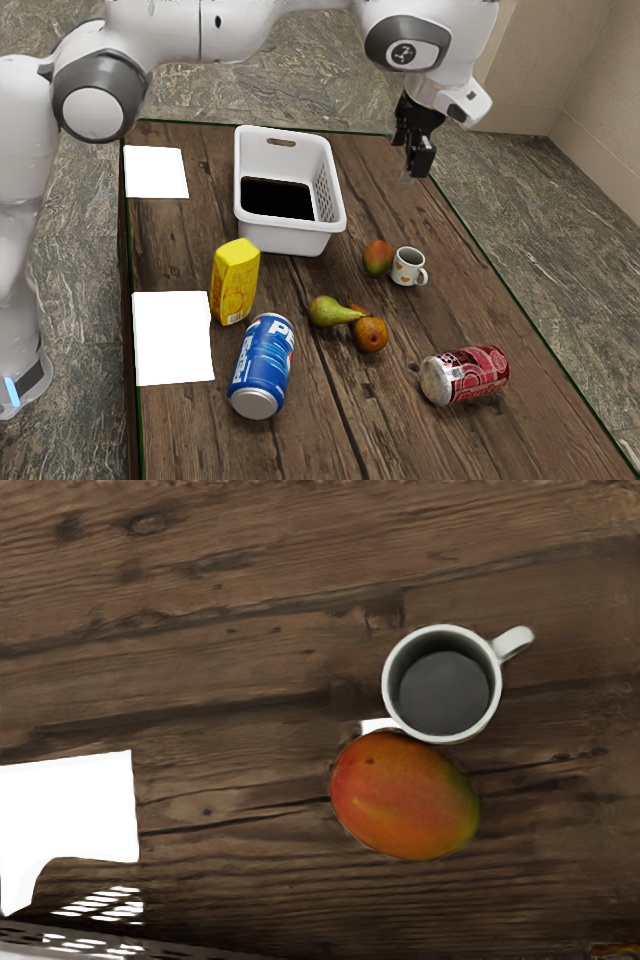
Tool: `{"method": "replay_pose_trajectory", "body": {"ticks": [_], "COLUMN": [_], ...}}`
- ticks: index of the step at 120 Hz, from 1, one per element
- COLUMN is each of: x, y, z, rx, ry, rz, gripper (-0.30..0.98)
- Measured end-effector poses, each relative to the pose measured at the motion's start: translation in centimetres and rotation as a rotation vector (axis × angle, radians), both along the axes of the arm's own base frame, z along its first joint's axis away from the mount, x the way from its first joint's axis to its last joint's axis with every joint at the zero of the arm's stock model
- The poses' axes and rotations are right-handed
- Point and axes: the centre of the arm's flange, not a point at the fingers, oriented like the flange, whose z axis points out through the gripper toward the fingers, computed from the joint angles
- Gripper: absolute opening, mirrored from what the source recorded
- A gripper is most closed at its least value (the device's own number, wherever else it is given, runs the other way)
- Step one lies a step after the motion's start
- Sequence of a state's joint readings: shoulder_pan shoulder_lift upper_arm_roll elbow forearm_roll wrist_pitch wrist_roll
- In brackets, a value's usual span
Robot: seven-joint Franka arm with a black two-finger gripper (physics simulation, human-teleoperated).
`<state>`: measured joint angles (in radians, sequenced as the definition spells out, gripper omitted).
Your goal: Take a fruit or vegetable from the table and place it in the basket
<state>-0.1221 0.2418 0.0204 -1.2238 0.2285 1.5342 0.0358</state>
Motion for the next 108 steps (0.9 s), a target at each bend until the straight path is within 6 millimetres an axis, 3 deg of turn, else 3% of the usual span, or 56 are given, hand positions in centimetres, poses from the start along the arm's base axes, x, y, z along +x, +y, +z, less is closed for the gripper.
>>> {"method": "replay_pose_trajectory", "body": {"ticks": [7,17,33,42,61,83,90,99,108], "x": [0.0,0.7,1.8,1.6,1.1,-2.9,-3.6,-4.5,-5.9], "y": [-1.9,-2.8,-1.1,-1.6,-7.6,-8.1,-9.5,-12.0,-12.4], "z": [-0.4,-2.2,-5.5,-7.0,-10.2,-15.4,-15.9,-14.7,-13.2], "rx": [-0.005,-0.010,-0.032,-0.077,-0.165,-0.124,-0.125,-0.143,-0.161], "ry": [0.007,0.034,0.092,0.138,0.220,0.300,0.292,0.258,0.229], "rz": [-0.025,-0.030,0.012,0.011,-0.138,-0.187,-0.224,-0.300,-0.340], "gripper": [0.69,0.69,0.69,0.69,0.69,0.69,0.69,0.69,0.69]}}
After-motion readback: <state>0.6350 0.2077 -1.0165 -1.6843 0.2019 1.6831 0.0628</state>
